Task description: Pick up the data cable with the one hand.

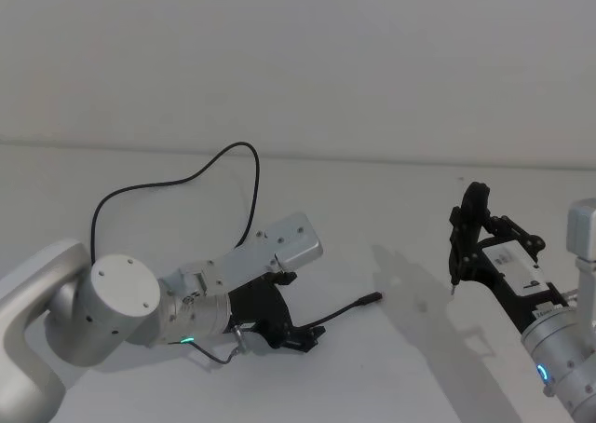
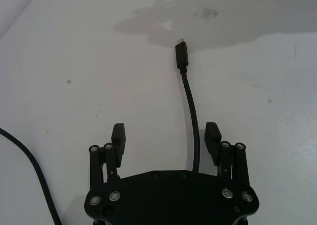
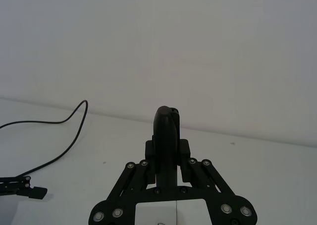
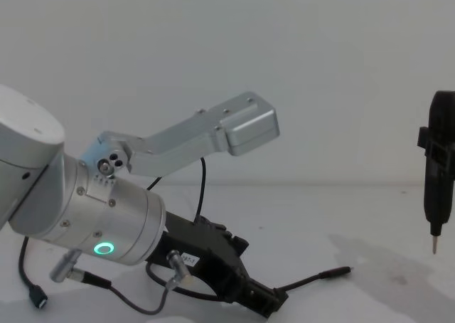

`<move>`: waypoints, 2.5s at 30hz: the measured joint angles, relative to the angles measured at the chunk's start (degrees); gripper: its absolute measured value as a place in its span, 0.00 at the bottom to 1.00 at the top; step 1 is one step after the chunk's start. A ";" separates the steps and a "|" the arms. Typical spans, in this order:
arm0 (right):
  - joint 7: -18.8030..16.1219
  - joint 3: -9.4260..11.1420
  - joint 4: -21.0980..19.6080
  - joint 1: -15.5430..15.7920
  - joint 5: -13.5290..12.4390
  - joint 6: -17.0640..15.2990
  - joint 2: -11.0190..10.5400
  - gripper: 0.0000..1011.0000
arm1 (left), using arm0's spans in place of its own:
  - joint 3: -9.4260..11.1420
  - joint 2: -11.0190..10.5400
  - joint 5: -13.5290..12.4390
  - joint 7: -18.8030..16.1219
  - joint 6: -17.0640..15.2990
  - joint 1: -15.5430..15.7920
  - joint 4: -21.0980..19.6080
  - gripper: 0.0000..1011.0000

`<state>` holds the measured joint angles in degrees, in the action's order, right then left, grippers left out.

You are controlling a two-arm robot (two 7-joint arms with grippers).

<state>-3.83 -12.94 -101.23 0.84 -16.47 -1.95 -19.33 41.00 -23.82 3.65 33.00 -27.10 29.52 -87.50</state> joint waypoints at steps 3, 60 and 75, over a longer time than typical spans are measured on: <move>0.00 0.00 0.00 0.00 0.00 0.00 0.00 0.27 | -0.06 0.12 -0.08 -0.02 -0.20 -0.01 0.08 0.94; -2.55 0.70 -2.52 -1.40 -0.85 1.71 0.20 0.27 | -3.14 0.76 0.20 -2.48 6.77 -2.83 -1.85 0.05; -5.36 1.21 -3.63 -3.48 -2.76 2.56 1.36 0.27 | -5.44 -0.11 2.24 -2.07 12.18 -4.75 -5.31 0.05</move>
<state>-9.19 -11.73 -104.86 -2.65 -19.23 0.61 -17.98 35.56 -23.93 5.89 30.93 -14.93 24.77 -92.81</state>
